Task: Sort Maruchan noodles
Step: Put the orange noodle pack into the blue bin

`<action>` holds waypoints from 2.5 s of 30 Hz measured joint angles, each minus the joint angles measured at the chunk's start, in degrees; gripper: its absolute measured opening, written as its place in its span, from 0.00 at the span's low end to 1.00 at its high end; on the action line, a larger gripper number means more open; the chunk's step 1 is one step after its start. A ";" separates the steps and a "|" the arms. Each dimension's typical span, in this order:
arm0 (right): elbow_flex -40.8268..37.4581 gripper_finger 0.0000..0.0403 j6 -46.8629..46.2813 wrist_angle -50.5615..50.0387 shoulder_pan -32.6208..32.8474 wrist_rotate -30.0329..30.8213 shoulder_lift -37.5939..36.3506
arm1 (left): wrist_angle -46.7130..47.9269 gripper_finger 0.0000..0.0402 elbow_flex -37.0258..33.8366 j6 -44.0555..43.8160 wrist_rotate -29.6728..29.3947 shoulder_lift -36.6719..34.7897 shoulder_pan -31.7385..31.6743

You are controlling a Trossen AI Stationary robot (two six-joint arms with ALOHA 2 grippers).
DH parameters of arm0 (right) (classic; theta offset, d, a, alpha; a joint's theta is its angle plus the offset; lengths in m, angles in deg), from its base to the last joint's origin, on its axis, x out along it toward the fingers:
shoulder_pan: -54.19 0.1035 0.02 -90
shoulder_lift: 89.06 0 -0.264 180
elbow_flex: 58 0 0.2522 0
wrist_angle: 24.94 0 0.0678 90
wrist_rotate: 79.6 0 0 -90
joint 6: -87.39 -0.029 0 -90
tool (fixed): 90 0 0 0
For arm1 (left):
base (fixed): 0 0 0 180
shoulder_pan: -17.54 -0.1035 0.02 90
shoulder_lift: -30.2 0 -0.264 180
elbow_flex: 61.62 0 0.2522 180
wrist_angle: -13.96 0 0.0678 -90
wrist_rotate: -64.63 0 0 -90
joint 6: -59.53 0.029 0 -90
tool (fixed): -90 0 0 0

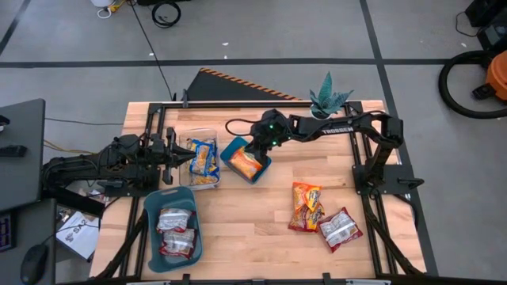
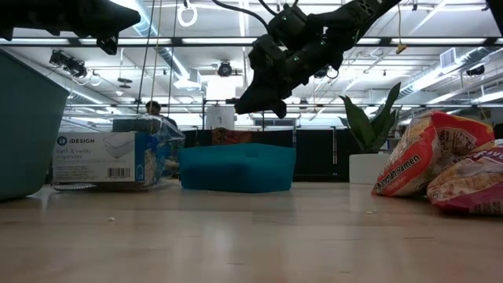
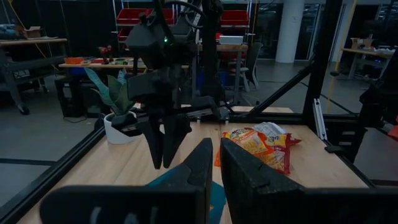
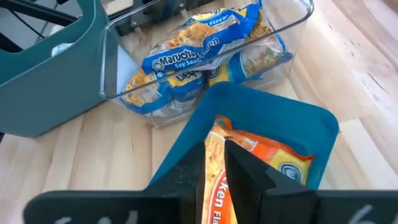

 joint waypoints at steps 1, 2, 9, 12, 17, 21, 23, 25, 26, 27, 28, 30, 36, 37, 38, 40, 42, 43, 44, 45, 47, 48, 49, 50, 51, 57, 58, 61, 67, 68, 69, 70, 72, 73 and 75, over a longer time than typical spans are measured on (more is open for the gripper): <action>0.00 0.17 0.00 -0.09 -0.11 0.03 0.00 | 0.00 0.09 0.00 0.02 0.01 0.00 0.02; 0.00 0.17 0.00 -0.27 -0.19 0.03 0.00 | 0.00 0.09 0.00 0.02 0.00 0.01 0.01; 2.93 0.18 -2.95 -11.57 -0.74 -3.03 -0.94 | 0.09 0.09 0.00 0.02 0.02 0.00 0.00; 5.95 0.18 -3.46 -22.12 1.15 -1.90 -1.18 | 0.10 0.09 0.00 0.01 0.01 0.01 0.01; 8.91 0.18 -5.30 -35.22 9.32 6.69 -1.14 | 0.11 0.09 0.00 0.00 0.00 0.02 0.00; 11.29 0.18 -7.00 -41.90 16.96 12.43 -1.07 | 0.11 0.09 0.00 0.65 0.00 0.01 0.01; 12.57 0.18 -9.21 -44.27 20.65 15.20 -1.07 | 0.11 0.09 0.01 2.42 0.00 0.01 0.02; 12.76 0.18 -11.74 -45.75 24.24 17.21 -1.07 | -0.11 0.09 0.02 4.50 -0.01 0.02 0.02; 12.75 0.18 -12.83 -47.00 26.04 18.09 -1.06 | -0.46 0.09 0.00 5.34 -0.01 0.02 0.00; 12.74 0.18 -13.57 -48.46 27.69 18.83 -1.05 | -0.83 0.09 0.02 6.01 -0.02 0.02 0.00; 12.74 0.19 -14.15 -50.04 29.38 19.52 -1.05 | -1.22 0.09 0.02 6.37 -0.02 0.00 0.00; 12.74 0.21 -15.44 -53.10 32.09 21.34 -1.05 | -2.01 0.09 0.02 6.85 -0.02 0.02 0.00; 12.74 0.32 -23.23 -59.41 37.11 27.67 -1.03 | -2.82 0.09 0.04 7.45 -0.02 0.01 0.01; 12.74 0.34 -24.22 -60.18 37.77 28.37 -1.03 | -2.82 0.09 0.04 7.45 -0.01 0.00 0.00; 12.74 0.36 -25.02 -60.94 38.44 29.01 -1.03 | -2.83 0.09 0.04 7.45 -0.02 0.01 0.01; 12.66 0.39 -26.47 -62.52 39.75 30.55 -1.03 | -2.84 0.09 0.04 7.43 0.00 0.02 0.02; 11.78 0.41 -27.85 -63.17 40.95 31.69 -1.03 | -2.82 0.09 0.04 7.41 -0.02 0.00 0.02; 10.93 0.41 -28.56 -63.14 41.53 31.92 -1.03 | -2.80 0.09 0.04 7.41 0.00 0.02 0.02; 9.87 0.42 -29.28 -63.03 42.04 32.02 -1.01 | -2.72 0.09 0.04 7.23 0.00 0.01 0.01; 8.82 0.42 -30.00 -62.87 42.55 31.88 -0.98 | -2.57 0.09 0.04 6.80 0.00 0.00 0.01; 6.60 0.42 -31.60 -62.67 43.30 30.78 -0.98 | -2.43 0.09 0.04 5.52 0.02 0.02 0.02; 5.56 0.42 -32.21 -62.59 43.53 30.20 -0.96 | -2.42 0.09 0.04 5.04 0.02 0.02 0.01; 4.67 0.41 -32.44 -62.53 43.69 29.58 -0.96 | -2.43 0.09 0.04 4.54 0.02 0.00 0.01; 3.86 0.41 -32.35 -62.57 43.81 28.94 -0.96 | -2.41 0.09 0.04 4.40 0.02 0.02 0.02; 3.18 0.41 -31.60 -62.57 43.83 28.40 -0.96 | -2.38 0.09 0.04 4.39 0.02 0.02 0.00; 0.74 0.31 -29.28 -62.61 42.88 28.43 -0.96 | -1.38 0.09 0.04 3.34 0.04 0.02 0.02; 0.72 0.28 -28.60 -62.60 42.55 28.42 -0.96 | -1.27 0.09 0.04 2.75 0.03 0.02 0.01; 0.72 0.17 -26.78 -62.77 41.51 28.85 -0.96 | -1.11 0.09 0.04 2.47 0.04 0.02 0.02; 0.76 0.03 -24.72 -63.15 38.99 29.53 -1.03 | -0.24 0.09 0.04 -0.27 0.04 0.02 0.01; 1.13 0.04 -24.49 -63.64 38.51 29.83 -1.08 | -0.08 0.09 0.04 -0.50 0.04 0.02 0.00; 1.61 0.04 -23.92 -64.06 37.97 30.01 -1.18 | 0.04 0.09 0.04 -0.55 0.04 0.00 0.02; 2.47 0.04 -23.08 -64.66 37.38 30.17 -1.27 | 0.09 0.09 0.04 -0.53 0.04 0.02 0.02; 4.56 0.02 -21.41 -66.64 36.29 31.44 -1.29 | 0.11 0.09 0.04 -0.55 0.04 0.02 0.02; 5.73 0.02 -20.65 -67.68 35.70 32.36 -1.29 | 0.12 0.09 0.04 -0.53 0.04 0.00 0.02; 8.31 0.02 -19.68 -69.32 34.65 35.28 -1.30 | 0.12 0.09 0.04 -0.26 0.03 0.02 0.01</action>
